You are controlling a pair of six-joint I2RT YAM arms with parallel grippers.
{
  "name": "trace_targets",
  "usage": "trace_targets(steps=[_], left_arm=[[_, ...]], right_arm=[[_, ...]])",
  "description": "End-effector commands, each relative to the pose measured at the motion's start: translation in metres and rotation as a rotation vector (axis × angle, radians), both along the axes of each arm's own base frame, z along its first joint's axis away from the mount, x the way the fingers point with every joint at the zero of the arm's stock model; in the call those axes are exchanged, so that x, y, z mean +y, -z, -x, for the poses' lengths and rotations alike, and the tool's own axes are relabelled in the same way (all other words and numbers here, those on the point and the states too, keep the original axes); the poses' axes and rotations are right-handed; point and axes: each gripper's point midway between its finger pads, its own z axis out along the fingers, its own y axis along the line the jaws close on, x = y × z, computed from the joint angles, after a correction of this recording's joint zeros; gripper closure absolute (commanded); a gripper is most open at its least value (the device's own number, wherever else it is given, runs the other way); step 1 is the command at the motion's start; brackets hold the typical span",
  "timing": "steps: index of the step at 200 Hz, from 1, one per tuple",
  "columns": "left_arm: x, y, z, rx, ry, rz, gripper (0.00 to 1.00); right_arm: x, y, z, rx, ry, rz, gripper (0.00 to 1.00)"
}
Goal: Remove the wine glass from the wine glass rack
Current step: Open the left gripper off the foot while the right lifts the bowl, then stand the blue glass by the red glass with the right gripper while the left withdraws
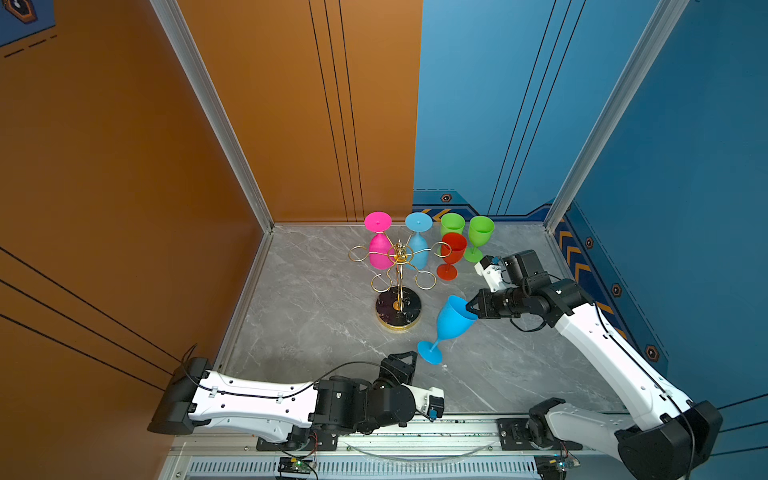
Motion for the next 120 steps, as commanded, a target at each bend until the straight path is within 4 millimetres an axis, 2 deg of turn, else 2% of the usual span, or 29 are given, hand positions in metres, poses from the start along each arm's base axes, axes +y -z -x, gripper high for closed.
trace_targets(steps=[1, 25, 43, 75, 120], left_arm=[[0.009, -0.013, -0.005, 0.080, -0.142, 0.208, 0.35], [0.021, -0.017, -0.010, 0.165, -0.217, 0.332, 0.23], [0.037, -0.024, -0.019, 0.209, -0.304, 0.433, 0.16], [0.069, -0.029, -0.032, 0.319, -0.435, 0.572, 0.15], [0.105, -0.032, -0.047, 0.412, -0.562, 0.724, 0.15]], right_arm=[[-0.034, -0.011, -0.012, -0.101, 0.082, 0.167, 1.00], [-0.054, -0.014, -0.025, -0.137, 0.147, 0.261, 1.00], [-0.073, -0.014, -0.037, -0.155, 0.206, 0.335, 1.00], [-0.107, -0.011, -0.061, -0.169, 0.326, 0.419, 1.00], [-0.134, -0.015, -0.096, -0.203, 0.437, 0.449, 1.00]])
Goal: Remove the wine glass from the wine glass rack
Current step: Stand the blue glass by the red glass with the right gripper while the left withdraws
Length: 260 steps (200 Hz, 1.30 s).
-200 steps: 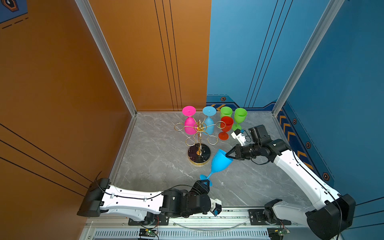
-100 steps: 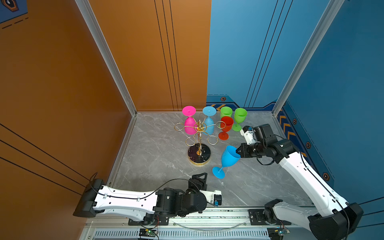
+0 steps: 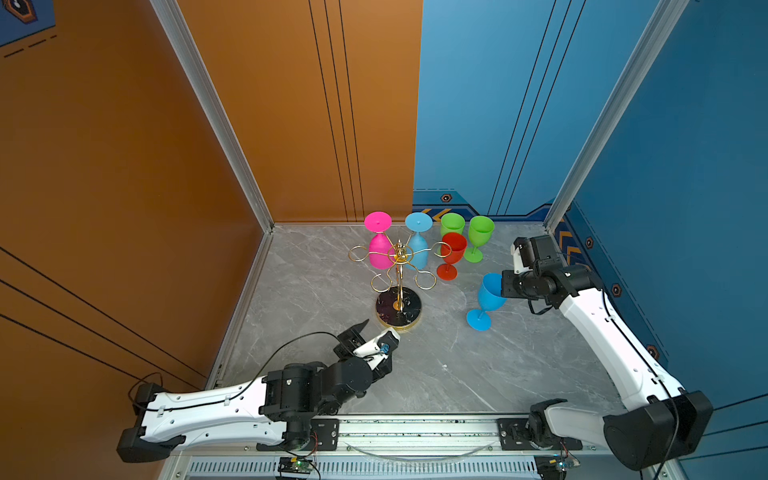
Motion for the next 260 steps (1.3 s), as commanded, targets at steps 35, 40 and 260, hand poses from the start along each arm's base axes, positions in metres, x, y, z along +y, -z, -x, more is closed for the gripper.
trace_targets(steps=[35, 40, 260], left_arm=[[0.036, 0.005, -0.014, 0.086, -0.153, 0.104, 0.07], [0.039, 0.005, -0.016, 0.092, -0.169, 0.109, 0.07], [0.143, 0.031, -0.058, 0.265, -0.682, 0.208, 0.00]], right_arm=[[-0.031, -0.016, -0.058, -0.123, 0.113, 0.054, 1.00], [-0.032, -0.015, -0.062, -0.125, 0.118, 0.057, 1.00], [-0.013, 0.027, -0.180, -0.122, 0.101, 0.127, 1.00]])
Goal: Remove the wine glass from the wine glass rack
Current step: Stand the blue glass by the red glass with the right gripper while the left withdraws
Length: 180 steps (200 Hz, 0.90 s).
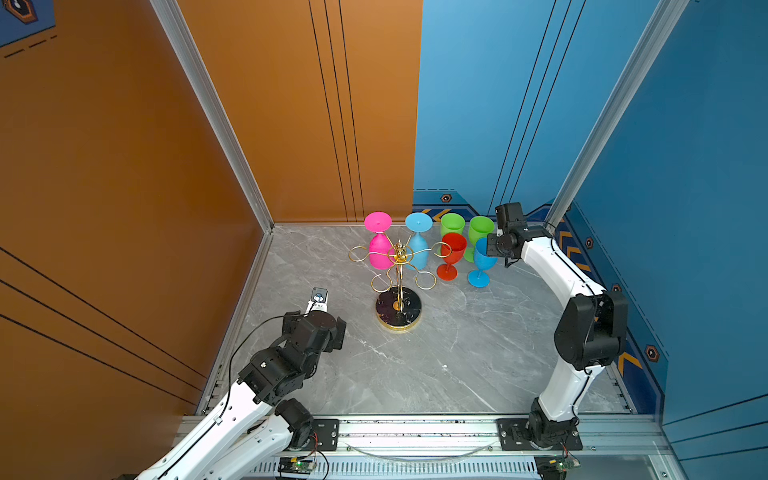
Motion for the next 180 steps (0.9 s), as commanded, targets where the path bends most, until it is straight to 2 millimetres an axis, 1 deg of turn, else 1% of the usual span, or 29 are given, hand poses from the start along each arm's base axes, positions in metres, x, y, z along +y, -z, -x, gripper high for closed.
trace_targets(steps=[1, 73, 103, 145, 167, 180], left_arm=[[-0.001, -0.003, 0.001, 0.009, -0.006, 0.041, 0.00], [-0.003, -0.002, 0.000, 0.008, -0.006, 0.074, 0.00], [-0.003, -0.002, -0.001, 0.009, -0.007, 0.079, 0.00], [-0.003, -0.001, -0.001, 0.012, -0.004, 0.078, 0.00], [-0.003, -0.001, -0.001, 0.013, -0.005, 0.080, 0.01], [-0.003, -0.001, 0.000, 0.014, -0.003, 0.083, 0.00]], right_arm=[[0.004, -0.009, -0.014, -0.041, -0.003, 0.006, 1.00], [0.013, 0.003, -0.027, -0.028, -0.014, -0.025, 1.00], [0.013, 0.006, -0.027, -0.021, -0.015, -0.029, 1.00], [0.016, -0.002, -0.025, -0.033, -0.027, -0.046, 0.85], [0.016, -0.007, -0.025, -0.040, -0.030, -0.049, 0.81], [0.016, -0.012, -0.023, -0.044, -0.032, -0.048, 0.75]])
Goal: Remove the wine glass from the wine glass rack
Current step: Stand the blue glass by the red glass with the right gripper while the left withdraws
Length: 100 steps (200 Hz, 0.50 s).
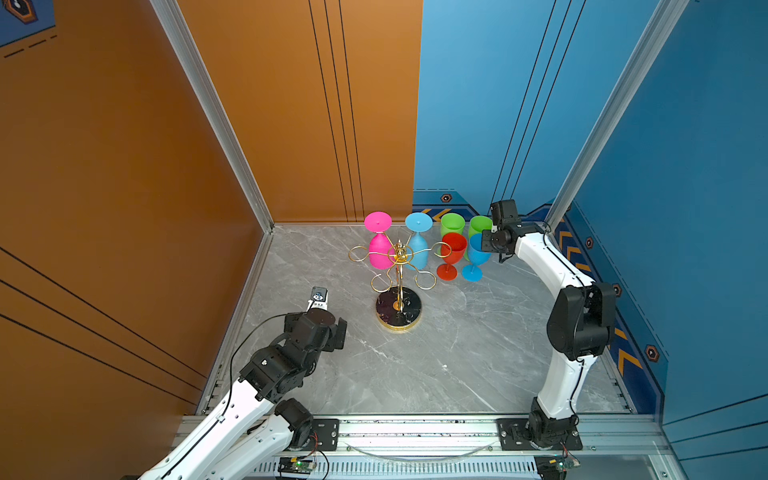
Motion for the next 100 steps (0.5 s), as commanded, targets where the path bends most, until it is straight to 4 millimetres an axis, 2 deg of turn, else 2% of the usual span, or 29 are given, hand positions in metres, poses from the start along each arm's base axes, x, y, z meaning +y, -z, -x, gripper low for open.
trace_targets(steps=[1, 26, 51, 63, 77, 100], left_arm=[[0.001, -0.006, -0.001, -0.011, -0.012, 0.029, 0.00], [0.001, -0.005, -0.001, -0.009, -0.016, 0.033, 0.01], [-0.001, -0.005, -0.002, -0.013, -0.010, 0.049, 0.01], [-0.002, -0.005, -0.002, -0.015, -0.008, 0.057, 0.01], [-0.003, -0.005, -0.003, -0.016, -0.006, 0.068, 0.01], [-0.004, -0.005, -0.004, -0.015, -0.003, 0.072, 0.01]], right_arm=[[0.006, -0.020, -0.001, -0.032, -0.017, -0.014, 0.75], [0.004, -0.035, 0.003, -0.053, -0.018, -0.009, 0.65], [0.006, -0.057, 0.010, -0.089, -0.037, -0.007, 0.44], [0.008, -0.068, 0.014, -0.110, -0.051, -0.011, 0.38], [0.016, -0.084, 0.018, -0.136, -0.085, -0.054, 0.35], [0.042, -0.105, 0.025, -0.152, -0.173, -0.213, 0.31]])
